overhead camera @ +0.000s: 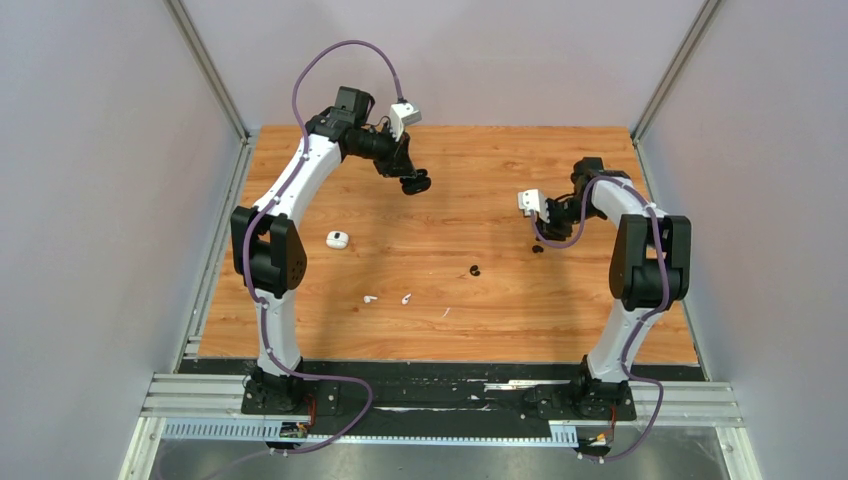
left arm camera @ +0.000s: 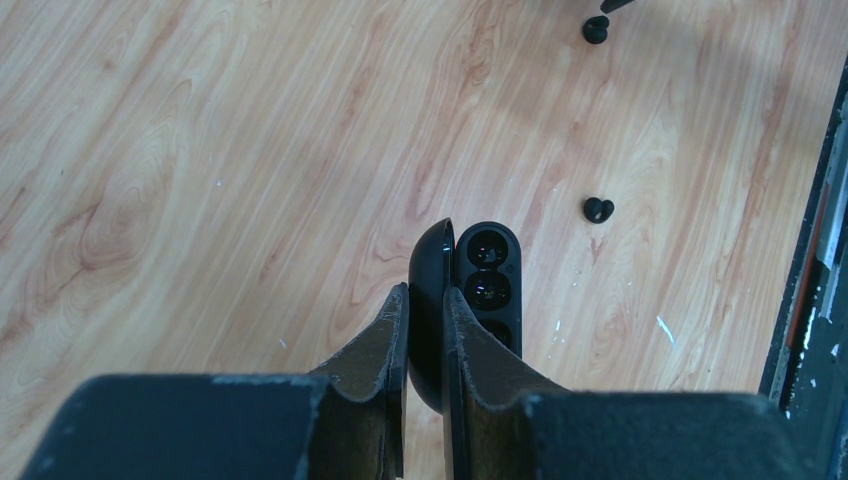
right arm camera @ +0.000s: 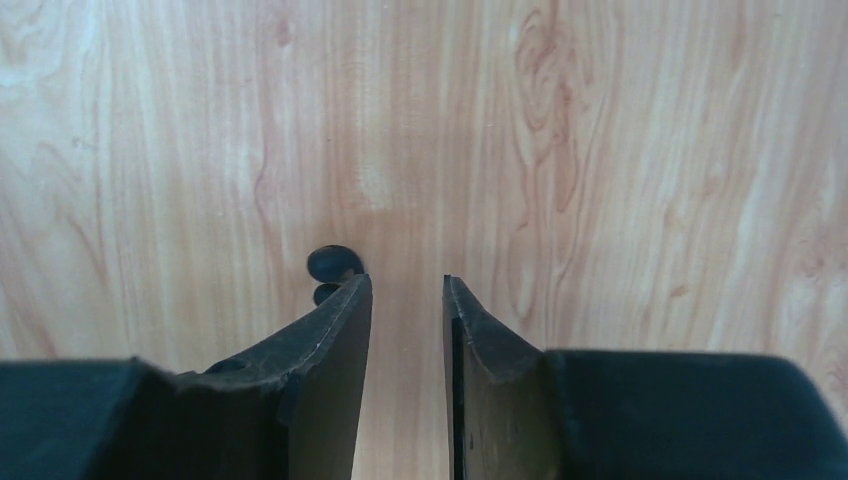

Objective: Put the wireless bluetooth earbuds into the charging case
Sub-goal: Pick up the earbud from the center of the board.

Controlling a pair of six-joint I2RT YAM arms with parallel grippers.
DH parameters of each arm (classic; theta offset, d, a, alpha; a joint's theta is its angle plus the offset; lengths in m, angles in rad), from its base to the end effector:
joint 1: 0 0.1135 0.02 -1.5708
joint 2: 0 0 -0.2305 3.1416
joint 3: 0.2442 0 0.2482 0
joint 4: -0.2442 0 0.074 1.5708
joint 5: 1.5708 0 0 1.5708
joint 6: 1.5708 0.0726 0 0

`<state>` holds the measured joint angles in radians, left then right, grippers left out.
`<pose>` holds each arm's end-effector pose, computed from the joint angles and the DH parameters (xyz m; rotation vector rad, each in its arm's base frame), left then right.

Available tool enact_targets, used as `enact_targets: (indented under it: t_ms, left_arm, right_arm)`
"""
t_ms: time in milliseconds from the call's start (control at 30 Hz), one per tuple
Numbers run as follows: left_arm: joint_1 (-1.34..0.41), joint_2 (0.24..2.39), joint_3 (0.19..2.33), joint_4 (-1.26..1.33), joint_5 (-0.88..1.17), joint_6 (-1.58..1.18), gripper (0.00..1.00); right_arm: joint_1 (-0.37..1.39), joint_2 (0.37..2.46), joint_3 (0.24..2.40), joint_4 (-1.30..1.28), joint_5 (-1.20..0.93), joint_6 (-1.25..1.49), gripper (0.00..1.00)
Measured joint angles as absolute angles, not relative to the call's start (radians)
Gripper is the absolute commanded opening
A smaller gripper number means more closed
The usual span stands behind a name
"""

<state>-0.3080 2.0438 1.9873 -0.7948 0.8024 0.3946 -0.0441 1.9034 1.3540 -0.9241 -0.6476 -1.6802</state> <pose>0.4138 -0.1864 0.2714 1.1080 1.9830 -0.9142 0.3464 0.0286 0.1255 -1.8896 1.7130 0.4627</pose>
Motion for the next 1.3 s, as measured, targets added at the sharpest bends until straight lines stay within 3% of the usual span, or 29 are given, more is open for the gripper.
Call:
enact_targets:
  t_ms: [1300]
  left_arm:
    - [-0.308, 2.044, 1.978, -0.794, 0.803, 0.394, 0.0]
  right_arm:
    - [-0.039, 1.964, 1.376, -0.95, -0.627, -1.625, 0.34]
